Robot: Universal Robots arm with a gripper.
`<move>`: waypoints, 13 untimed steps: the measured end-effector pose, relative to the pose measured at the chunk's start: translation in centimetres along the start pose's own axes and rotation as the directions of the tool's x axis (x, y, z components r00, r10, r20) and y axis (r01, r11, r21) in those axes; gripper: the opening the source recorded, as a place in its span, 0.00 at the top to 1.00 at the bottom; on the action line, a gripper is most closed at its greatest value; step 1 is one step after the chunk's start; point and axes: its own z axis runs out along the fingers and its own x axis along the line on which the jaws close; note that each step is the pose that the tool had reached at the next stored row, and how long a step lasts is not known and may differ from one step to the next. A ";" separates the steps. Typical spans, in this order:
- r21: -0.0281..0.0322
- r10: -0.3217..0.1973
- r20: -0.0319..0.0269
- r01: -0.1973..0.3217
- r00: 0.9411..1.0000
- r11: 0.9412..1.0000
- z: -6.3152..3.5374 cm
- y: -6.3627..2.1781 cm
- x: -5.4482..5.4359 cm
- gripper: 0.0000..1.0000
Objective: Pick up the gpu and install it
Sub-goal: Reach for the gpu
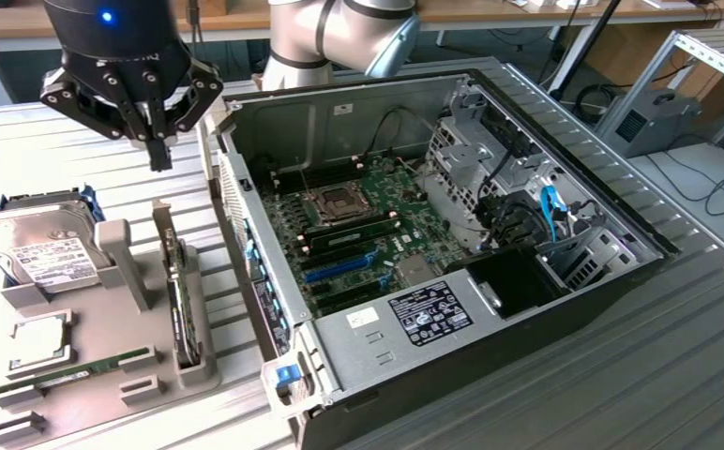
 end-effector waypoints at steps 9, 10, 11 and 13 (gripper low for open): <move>0.000 0.000 0.000 0.000 1.000 1.000 0.01 -0.06 0.8 0.89; 0.000 0.000 0.000 0.000 1.000 1.000 0.01 -0.07 0.9 0.89; 0.000 0.000 0.000 0.000 1.000 1.000 0.01 -0.08 1.0 0.89; 0.000 0.000 0.000 0.000 1.000 1.000 0.01 -0.08 1.1 0.89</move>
